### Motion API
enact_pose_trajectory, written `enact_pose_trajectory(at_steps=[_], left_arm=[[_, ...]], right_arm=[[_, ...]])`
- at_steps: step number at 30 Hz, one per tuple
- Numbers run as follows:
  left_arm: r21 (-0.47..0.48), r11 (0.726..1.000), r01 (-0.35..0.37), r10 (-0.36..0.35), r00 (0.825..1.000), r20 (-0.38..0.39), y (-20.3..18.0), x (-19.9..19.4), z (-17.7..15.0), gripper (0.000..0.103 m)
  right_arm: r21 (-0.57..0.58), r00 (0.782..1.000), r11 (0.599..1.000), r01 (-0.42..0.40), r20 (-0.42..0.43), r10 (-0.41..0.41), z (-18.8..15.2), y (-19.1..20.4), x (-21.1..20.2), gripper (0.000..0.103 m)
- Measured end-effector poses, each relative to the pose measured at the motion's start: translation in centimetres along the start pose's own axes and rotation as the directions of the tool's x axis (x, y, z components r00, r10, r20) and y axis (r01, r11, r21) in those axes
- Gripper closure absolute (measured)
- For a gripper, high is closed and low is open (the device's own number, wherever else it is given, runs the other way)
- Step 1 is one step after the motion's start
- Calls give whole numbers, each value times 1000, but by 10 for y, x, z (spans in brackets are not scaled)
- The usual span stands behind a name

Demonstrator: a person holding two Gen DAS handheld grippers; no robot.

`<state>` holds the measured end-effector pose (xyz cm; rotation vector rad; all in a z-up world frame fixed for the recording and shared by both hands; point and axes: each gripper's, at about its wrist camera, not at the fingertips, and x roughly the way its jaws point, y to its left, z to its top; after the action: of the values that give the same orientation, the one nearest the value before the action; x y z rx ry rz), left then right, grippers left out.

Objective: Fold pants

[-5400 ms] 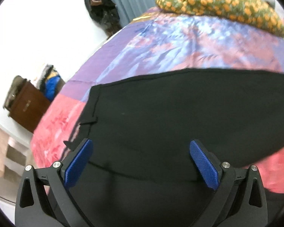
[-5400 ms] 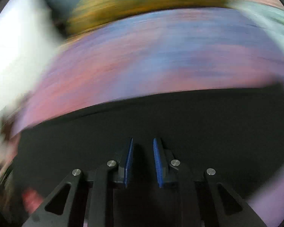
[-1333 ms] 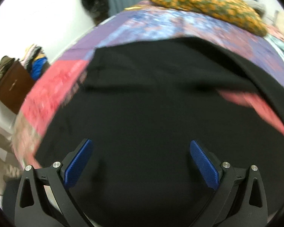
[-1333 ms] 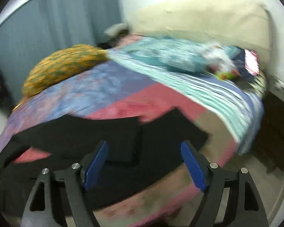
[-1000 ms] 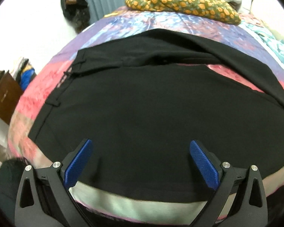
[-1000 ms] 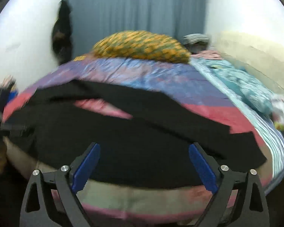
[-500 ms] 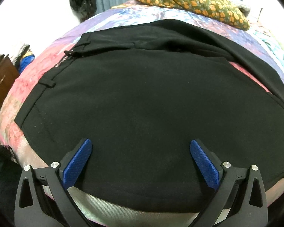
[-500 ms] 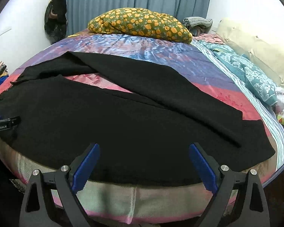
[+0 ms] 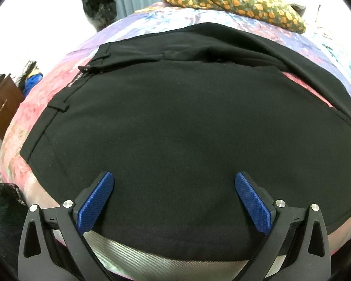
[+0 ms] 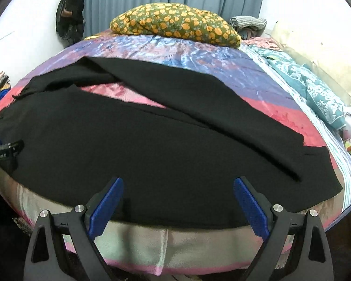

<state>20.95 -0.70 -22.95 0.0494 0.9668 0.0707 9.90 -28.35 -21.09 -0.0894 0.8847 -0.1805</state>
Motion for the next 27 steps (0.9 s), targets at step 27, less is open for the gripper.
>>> enact_pose_trajectory(at_steps=[27], left_arm=[[10,1000,19,-19,1000,-10,2,-4,-5,0]], right_arm=[[46,998,999,-24,56,22,-10,-13,-18,8]])
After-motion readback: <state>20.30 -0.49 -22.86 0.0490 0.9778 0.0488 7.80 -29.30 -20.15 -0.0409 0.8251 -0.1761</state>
